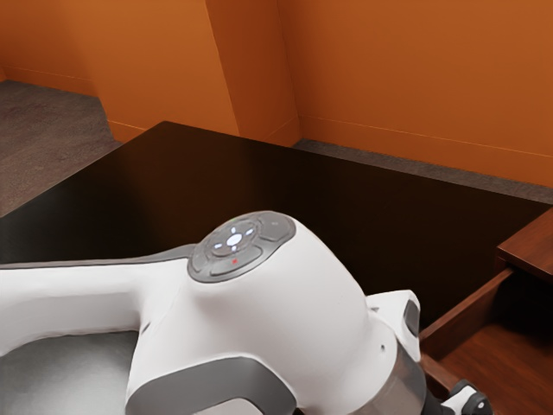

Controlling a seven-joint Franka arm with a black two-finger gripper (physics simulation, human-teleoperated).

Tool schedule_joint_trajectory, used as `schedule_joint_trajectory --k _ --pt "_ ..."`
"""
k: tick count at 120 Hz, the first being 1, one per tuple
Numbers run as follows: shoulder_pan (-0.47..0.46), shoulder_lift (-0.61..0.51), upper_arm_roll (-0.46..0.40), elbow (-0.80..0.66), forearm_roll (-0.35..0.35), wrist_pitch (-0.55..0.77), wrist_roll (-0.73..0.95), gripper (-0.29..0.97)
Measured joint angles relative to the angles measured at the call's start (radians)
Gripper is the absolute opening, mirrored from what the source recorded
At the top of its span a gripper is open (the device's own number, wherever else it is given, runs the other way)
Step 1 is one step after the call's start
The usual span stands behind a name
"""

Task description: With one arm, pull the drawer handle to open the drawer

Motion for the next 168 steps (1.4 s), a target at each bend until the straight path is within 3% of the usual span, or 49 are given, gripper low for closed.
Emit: schedule_joint_trajectory --k 19,41,68,78,86,92,99,111,123,141,153,168 --pt "-0.001 0.003 0.001 0.000 0.015 0.001 -0.006 0.36" --pt "-0.005 0.005 0.000 0.003 0.047 0.003 -0.011 0.53" --pt "0.011 0.000 -0.011 0.054 0.103 -0.011 -0.013 0.63" --pt "0.065 0.003 -0.021 0.253 0.115 -0.155 0.013 0.65" --pt "0.240 0.005 -0.079 0.424 0.100 -0.345 0.059 0.66" --pt "0.367 0.006 -0.130 0.476 0.085 -0.458 0.104 0.66" --pt "0.432 0.001 -0.149 0.452 0.064 -0.559 0.152 0.66" --pt "0.431 -0.004 -0.124 0.413 0.020 -0.680 0.224 0.67" --pt "0.430 0.004 -0.085 0.480 -0.030 -0.810 0.282 0.67" --pt "0.556 0.007 -0.275 0.519 -0.030 -0.929 0.314 0.68" --pt "0.590 0.007 -0.301 0.536 -0.033 -0.971 0.330 0.68" --pt "0.588 0.000 -0.324 0.436 -0.005 -0.945 0.331 0.68"
